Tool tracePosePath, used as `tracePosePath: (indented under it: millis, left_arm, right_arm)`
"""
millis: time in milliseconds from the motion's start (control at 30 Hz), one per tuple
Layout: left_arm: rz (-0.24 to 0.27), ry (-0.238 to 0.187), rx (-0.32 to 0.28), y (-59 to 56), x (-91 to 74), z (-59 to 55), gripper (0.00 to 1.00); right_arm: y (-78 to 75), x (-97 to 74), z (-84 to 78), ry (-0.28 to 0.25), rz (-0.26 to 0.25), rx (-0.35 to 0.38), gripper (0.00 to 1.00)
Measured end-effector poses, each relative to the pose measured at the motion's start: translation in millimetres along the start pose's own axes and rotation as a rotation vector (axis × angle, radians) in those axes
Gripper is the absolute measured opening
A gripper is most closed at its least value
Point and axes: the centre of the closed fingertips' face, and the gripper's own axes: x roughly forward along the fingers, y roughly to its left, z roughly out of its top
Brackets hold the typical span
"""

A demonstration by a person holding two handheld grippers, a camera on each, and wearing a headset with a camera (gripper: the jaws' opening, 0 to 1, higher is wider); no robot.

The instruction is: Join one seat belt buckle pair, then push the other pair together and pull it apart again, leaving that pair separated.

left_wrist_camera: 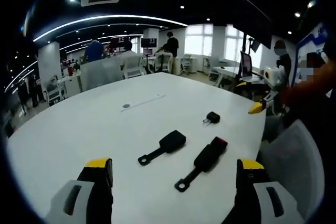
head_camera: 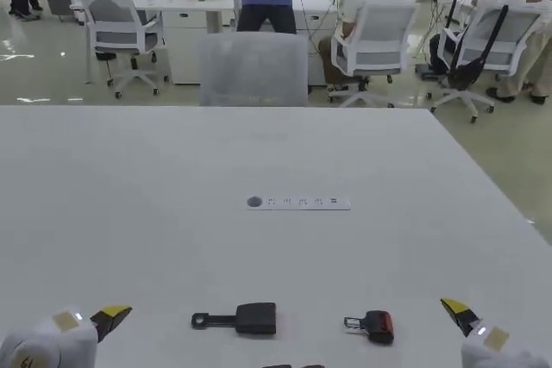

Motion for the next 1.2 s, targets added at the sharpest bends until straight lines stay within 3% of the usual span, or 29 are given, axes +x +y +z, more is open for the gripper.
tracePosePath:
  millis: [600, 1200]
  left_arm:
    - [-0.002, -0.006, 0.005, -6.2, -12.2, -0.9, 1.0]
    - [0.006, -0.014, 0.016, -5.3, -16.7, 2.2, 1.0]
  right_arm:
    - [14.1, -15.4, -11.5, 0.02, -0.019, 0.019, 1.0]
    - [11.4, -23.9, -17.5, 0.028, -0.023, 0.009, 1.0]
